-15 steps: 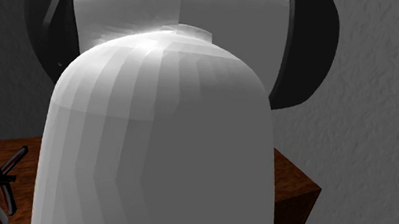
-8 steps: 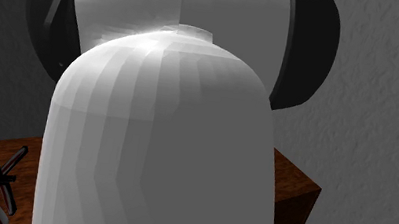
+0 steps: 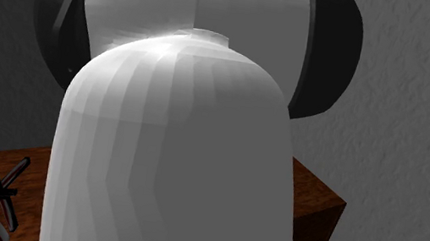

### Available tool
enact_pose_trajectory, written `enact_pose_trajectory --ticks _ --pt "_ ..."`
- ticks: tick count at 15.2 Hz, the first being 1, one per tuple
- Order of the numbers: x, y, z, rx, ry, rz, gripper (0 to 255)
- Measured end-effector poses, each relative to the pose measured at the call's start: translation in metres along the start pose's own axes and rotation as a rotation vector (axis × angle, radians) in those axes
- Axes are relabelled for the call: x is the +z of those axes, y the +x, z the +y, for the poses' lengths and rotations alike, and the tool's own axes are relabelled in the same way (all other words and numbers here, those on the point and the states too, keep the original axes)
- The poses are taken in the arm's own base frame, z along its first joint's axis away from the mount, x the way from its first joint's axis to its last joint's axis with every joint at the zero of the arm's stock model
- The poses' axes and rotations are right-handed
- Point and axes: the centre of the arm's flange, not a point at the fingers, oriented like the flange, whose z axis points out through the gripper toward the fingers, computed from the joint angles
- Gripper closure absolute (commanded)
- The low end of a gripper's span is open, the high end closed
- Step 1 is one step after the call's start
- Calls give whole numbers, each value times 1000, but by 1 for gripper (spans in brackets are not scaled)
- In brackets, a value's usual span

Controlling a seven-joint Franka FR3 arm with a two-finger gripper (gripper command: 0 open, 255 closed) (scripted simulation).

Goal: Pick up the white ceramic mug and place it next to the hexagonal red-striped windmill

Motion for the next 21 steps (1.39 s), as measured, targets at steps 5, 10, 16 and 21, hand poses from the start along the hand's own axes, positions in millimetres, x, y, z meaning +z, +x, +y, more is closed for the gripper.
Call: enact_pose_trajectory --ticks 5,10,16,21 --pt "-26 2 2 0 0 0 255" --pt "-52 4 2 0 0 0 255" --pt "-83 5 4 0 0 0 255" --pt "-91 7 -36 -1 0 -1 255"
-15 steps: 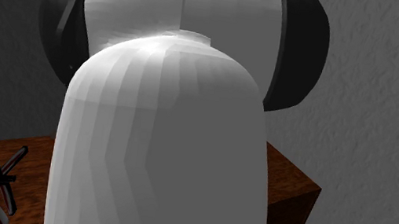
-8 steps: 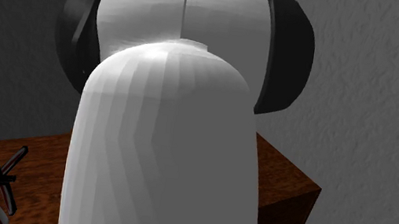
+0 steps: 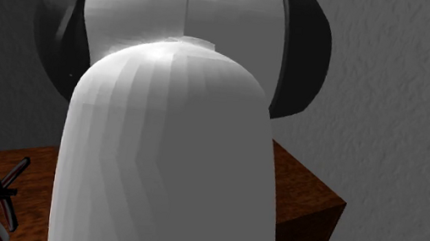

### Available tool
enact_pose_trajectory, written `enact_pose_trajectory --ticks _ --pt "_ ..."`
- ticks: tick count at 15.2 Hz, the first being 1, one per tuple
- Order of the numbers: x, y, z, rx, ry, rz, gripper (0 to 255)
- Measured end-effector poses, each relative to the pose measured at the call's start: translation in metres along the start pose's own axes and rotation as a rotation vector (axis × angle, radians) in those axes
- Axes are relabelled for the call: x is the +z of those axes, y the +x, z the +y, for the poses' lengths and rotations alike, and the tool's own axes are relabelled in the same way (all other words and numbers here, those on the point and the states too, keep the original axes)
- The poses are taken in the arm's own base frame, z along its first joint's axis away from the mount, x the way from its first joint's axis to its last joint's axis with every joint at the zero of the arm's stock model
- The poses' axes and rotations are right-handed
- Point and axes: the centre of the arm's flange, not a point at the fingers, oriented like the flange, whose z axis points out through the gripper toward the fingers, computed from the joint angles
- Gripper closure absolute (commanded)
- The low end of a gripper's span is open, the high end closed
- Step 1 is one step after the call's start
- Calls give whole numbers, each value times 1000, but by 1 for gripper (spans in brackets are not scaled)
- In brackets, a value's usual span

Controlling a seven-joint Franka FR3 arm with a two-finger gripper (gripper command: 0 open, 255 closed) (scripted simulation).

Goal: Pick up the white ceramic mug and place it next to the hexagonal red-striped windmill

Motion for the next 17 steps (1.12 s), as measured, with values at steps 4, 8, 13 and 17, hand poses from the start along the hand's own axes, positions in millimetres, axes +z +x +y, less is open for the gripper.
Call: enact_pose_trajectory --ticks 4,8,13,17 --pt "-4 3 -53 -1 0 0 255" --pt "-6 6 -102 -1 0 0 255" --pt "-10 6 -170 -1 0 0 255" --pt "-14 10 -223 0 0 0 255"
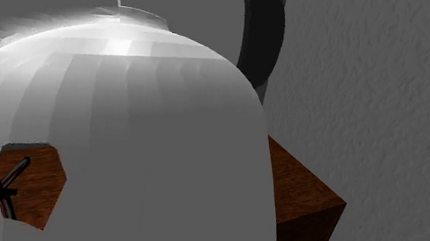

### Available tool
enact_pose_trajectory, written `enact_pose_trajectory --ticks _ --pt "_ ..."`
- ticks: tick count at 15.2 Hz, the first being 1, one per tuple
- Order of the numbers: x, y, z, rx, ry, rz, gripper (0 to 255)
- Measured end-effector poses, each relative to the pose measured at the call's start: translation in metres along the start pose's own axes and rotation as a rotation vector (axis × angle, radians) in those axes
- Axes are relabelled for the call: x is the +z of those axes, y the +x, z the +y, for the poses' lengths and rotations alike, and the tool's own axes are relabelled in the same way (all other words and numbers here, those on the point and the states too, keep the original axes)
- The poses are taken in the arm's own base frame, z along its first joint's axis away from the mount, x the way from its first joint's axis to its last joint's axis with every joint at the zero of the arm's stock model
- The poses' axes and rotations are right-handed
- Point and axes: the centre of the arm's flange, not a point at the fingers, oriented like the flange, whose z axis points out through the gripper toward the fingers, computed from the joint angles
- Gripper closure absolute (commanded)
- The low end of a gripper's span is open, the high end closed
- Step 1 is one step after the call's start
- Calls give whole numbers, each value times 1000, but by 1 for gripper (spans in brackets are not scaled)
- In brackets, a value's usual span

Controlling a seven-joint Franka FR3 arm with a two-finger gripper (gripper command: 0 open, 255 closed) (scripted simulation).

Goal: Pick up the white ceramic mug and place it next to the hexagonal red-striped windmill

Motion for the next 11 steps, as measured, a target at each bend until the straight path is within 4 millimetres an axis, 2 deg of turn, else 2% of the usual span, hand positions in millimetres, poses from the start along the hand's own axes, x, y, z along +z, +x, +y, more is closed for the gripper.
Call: enact_pose_trajectory --ticks 8,9,11 --pt "-4 2 -109 -1 0 0 255" --pt "-2 2 -120 -1 0 0 255" --pt "4 3 -126 0 0 -1 255"
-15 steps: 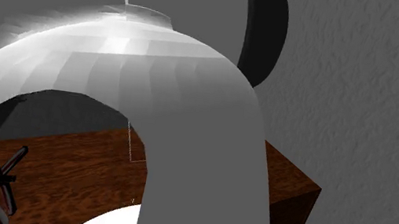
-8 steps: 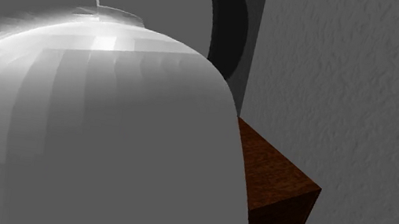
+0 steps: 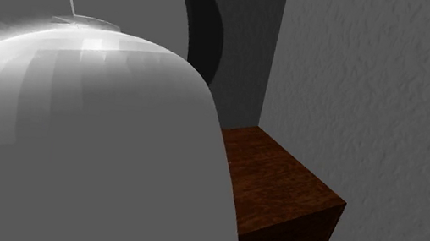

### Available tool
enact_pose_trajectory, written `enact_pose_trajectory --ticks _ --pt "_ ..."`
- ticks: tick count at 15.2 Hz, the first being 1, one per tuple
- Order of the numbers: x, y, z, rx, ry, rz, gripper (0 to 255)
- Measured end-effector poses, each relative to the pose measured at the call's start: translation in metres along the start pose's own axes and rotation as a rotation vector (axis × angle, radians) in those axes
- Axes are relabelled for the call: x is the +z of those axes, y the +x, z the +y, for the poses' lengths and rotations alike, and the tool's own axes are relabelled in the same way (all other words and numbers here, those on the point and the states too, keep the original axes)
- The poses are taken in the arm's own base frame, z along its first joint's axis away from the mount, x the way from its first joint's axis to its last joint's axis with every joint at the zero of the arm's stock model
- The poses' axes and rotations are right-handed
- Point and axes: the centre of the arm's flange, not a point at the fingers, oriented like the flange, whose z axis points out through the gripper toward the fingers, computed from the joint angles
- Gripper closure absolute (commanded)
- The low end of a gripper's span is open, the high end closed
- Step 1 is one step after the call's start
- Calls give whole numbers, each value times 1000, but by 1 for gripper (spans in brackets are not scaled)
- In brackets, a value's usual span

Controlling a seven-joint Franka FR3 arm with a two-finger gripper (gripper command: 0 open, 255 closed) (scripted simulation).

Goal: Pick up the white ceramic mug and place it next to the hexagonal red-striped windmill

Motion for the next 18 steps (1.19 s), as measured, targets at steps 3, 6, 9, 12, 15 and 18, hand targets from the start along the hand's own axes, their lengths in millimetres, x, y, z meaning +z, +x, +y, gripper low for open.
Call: enact_pose_trajectory --ticks 3,6,9,12,15,18 --pt "15 0 -3 1 0 0 255" --pt "32 -1 -4 1 0 0 255" --pt "47 -1 -5 1 0 0 255" --pt "62 -2 -5 1 0 0 255" --pt "78 -4 -6 1 0 0 255" --pt "94 -4 -8 1 0 0 255"
